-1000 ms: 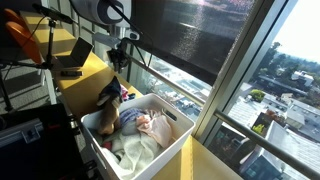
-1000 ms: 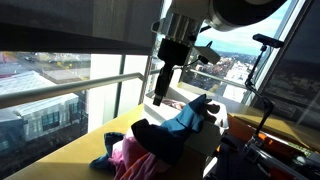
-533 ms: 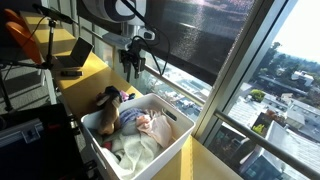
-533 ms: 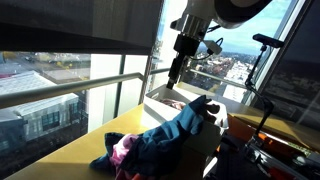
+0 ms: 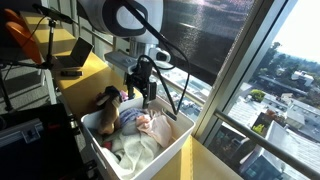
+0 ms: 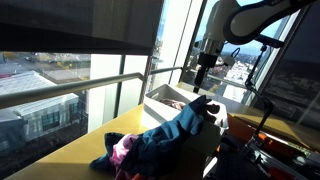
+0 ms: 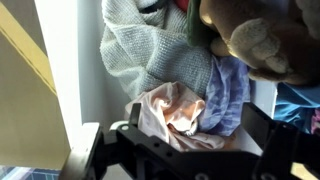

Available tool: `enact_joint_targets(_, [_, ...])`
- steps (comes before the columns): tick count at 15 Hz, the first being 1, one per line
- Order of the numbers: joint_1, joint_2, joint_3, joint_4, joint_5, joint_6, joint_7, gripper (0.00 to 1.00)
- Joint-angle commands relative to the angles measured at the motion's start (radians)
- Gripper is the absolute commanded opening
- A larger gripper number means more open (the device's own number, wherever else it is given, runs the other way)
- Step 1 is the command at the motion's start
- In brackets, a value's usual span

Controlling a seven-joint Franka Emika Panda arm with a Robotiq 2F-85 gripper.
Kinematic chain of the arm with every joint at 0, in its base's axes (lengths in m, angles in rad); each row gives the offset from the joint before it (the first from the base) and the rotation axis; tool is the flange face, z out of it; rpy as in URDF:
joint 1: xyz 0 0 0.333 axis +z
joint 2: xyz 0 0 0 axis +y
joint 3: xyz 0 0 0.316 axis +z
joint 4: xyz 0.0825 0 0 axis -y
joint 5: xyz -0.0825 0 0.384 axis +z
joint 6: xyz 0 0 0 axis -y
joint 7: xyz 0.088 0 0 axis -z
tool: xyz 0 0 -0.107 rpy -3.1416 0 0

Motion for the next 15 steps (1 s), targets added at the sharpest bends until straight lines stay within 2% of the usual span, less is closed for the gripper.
enact_joint_targets(1, [-0.022,-0.034,-0.024,-0.055,-0.006,-0.025,-0.024,1.00])
enact_joint_targets(7, [-0.030,-0.070,-0.029,-0.115,0.009,-0.095,-0.035,1.00])
enact_joint_targets(13, [-0.015,-0.260,-0.021,-0.157,0.048,-0.295,-0.094,1.00])
enact_joint_targets(15, [0.001,-0.313,-0.019,-0.184,0.074,-0.318,-0.132,1.00])
